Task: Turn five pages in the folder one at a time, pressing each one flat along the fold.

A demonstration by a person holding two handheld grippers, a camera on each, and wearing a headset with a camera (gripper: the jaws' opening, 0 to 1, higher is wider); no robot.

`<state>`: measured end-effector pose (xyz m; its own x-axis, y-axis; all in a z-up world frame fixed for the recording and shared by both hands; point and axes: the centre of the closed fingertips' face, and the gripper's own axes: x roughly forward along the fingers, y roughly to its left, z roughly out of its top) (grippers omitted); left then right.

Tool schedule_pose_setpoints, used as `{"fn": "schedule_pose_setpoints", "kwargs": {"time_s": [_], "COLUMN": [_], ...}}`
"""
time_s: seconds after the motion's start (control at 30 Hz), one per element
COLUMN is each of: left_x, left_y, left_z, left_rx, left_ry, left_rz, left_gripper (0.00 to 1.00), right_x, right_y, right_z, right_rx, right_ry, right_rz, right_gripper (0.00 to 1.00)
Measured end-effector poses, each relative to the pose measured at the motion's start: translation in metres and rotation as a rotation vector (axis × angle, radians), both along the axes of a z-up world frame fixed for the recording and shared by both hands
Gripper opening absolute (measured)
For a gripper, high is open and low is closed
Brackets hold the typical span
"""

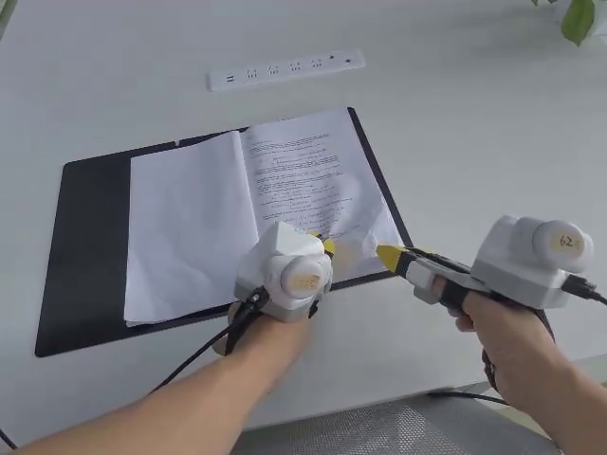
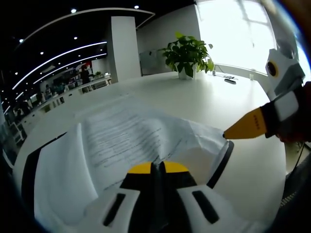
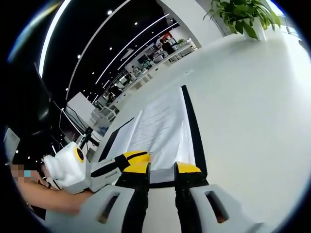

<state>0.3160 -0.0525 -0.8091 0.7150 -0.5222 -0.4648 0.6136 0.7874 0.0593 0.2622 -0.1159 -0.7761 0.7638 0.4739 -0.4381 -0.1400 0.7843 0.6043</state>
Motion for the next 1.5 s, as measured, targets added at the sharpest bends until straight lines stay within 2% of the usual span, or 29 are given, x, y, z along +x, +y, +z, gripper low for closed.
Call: {"fn": "schedule_pose_setpoints", "kwargs": {"time_s": [0.5, 0.83, 0.97, 1.07, 1.17, 1.23, 1.3, 1.33, 1.5], "left_x": [0.0, 0.0, -0.001, -0.004, -0.007, -0.008, -0.01, -0.01, -0.014], "left_y": [-0.001, 0.0, 0.002, 0.006, 0.015, 0.019, 0.026, 0.029, 0.045], "left_z": [0.0, 0.001, 0.003, 0.004, 0.008, 0.011, 0.018, 0.02, 0.037], "left_rx": [-0.003, -0.016, -0.024, -0.042, -0.053, -0.052, -0.077, -0.074, -0.127], "left_ry": [0.009, 0.019, 0.031, 0.056, 0.065, 0.065, 0.064, 0.059, 0.05], "left_rz": [0.005, 0.011, 0.006, 0.005, 0.016, 0.018, 0.024, 0.025, 0.038], "left_gripper": [0.05, 0.06, 0.04, 0.03, 0.04, 0.05, 0.06, 0.06, 0.07], "right_x": [0.008, 0.01, 0.011, 0.012, 0.014, 0.016, 0.017, 0.017, 0.017], "right_y": [-0.008, -0.009, -0.006, -0.001, 0.008, 0.014, 0.02, 0.023, 0.038], "right_z": [-0.002, 0.0, 0.008, 0.018, 0.029, 0.037, 0.044, 0.047, 0.062], "right_rx": [-0.016, 0.005, 0.022, 0.039, 0.055, 0.064, 0.072, 0.075, 0.095], "right_ry": [-0.01, -0.011, -0.028, -0.049, -0.075, -0.095, -0.111, -0.118, -0.157], "right_rz": [-0.021, -0.05, -0.054, -0.05, -0.037, -0.026, -0.016, -0.011, 0.012], "right_gripper": [0.0, 0.0, 0.0, 0.0, 0.0, 0.0, 0.0, 0.0, 0.0]}}
